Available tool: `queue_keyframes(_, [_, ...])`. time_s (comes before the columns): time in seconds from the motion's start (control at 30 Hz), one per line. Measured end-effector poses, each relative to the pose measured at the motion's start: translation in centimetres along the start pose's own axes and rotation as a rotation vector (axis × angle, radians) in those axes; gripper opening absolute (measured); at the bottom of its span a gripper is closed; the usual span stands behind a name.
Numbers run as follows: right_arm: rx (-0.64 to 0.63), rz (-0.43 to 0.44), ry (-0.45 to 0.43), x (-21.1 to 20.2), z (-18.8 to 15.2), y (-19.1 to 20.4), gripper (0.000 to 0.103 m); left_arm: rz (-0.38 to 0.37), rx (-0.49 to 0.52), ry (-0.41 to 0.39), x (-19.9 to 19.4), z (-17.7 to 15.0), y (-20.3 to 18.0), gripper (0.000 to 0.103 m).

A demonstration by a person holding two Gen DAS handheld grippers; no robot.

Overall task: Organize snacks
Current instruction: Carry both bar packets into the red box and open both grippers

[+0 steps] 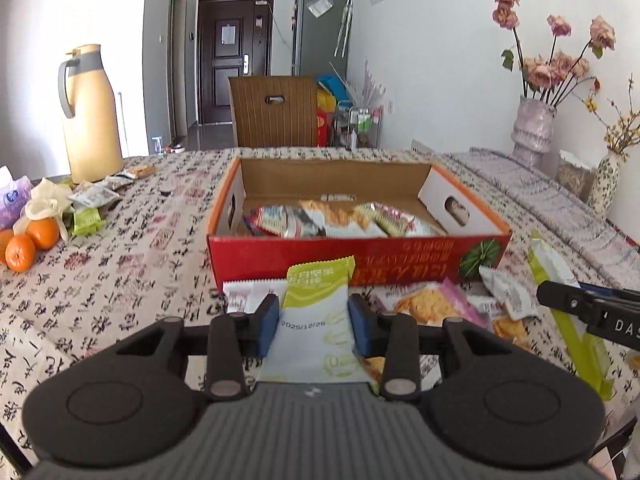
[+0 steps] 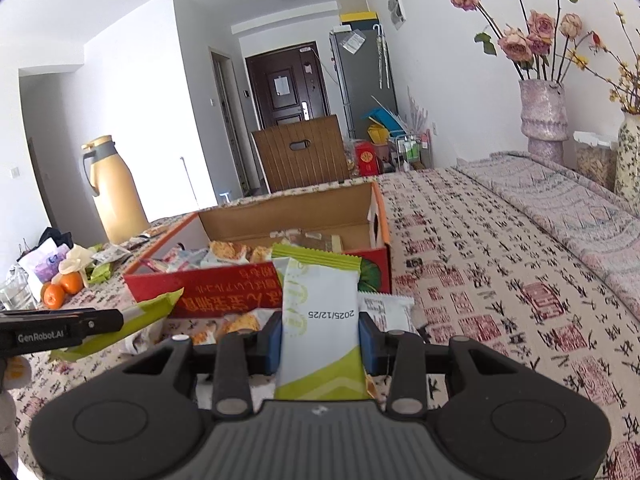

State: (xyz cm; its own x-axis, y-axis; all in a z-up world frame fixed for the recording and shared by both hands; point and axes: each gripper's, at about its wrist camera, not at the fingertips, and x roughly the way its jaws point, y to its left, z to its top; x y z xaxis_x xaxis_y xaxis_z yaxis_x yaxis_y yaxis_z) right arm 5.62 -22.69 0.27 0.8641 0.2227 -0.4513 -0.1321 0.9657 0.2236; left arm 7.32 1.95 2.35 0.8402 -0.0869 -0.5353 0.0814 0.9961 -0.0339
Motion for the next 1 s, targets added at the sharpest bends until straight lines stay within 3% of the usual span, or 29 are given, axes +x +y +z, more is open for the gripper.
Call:
queue_keyframes(0.43, [-0.019,0.043,-0.059,1.9,3.8,1.5,0.037,0.01,-0.022,-0.071,0.2,4.0,0.0,0.039])
queue_keyframes(1.0, [-0.048,0.072,-0.111,8.5,10.4,2.8,0.037,0.041,-0.054,-0.099,5.8,9.8,1.4,0.039])
